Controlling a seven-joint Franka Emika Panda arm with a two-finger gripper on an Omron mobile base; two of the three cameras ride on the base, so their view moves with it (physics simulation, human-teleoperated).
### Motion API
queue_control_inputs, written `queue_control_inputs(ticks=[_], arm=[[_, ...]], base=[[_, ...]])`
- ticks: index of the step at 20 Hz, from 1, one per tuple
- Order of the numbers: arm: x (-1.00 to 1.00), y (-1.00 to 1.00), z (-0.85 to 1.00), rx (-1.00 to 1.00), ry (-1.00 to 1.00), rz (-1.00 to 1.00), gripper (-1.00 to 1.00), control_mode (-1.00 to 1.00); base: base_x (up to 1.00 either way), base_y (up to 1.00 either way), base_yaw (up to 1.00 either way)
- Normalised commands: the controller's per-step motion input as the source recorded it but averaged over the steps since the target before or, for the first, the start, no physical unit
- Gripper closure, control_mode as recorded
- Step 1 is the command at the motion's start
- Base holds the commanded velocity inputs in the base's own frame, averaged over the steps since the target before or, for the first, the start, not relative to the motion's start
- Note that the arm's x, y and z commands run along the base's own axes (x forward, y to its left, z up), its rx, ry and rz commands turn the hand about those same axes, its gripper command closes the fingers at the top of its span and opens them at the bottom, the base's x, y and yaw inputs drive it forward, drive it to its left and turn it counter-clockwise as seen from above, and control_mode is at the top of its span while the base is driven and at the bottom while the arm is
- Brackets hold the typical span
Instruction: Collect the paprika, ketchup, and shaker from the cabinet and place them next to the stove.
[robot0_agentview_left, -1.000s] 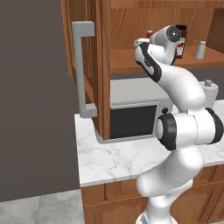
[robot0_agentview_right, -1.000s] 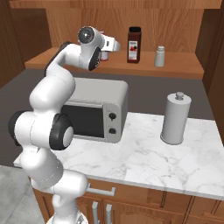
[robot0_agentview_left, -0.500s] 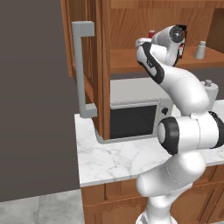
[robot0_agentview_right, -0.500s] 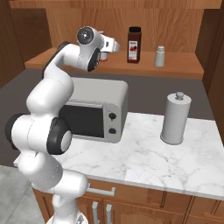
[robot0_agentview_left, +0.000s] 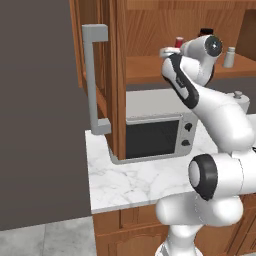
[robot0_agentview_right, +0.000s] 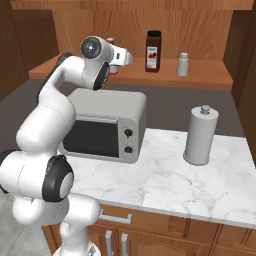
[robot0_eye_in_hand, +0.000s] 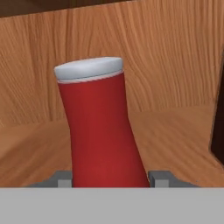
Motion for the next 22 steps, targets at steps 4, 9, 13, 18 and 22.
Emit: queue_control_inputs(ticks=[4,9,13,18,22], arm=[[-0.7,0.05,0.0,0.0,-0.02,0.07,1.0,-1.0],[-0.74,0.01,0.0,0.0,0.0,0.06,1.0,-1.0],[-0.9,-0.01,-0.24,0.0,-0.01,0.01,1.0,-1.0],[-1.0,-0.01,-0.41,-0.02,-0.01,0.01,1.0,-1.0],[-0.98,0.0,-0.56,-0.07,0.0,0.01,1.0,-1.0]], base=[[0.0,0.0,0.0],[0.0,0.0,0.0],[0.0,0.0,0.0],[0.0,0.0,0.0],[0.0,0.0,0.0]])
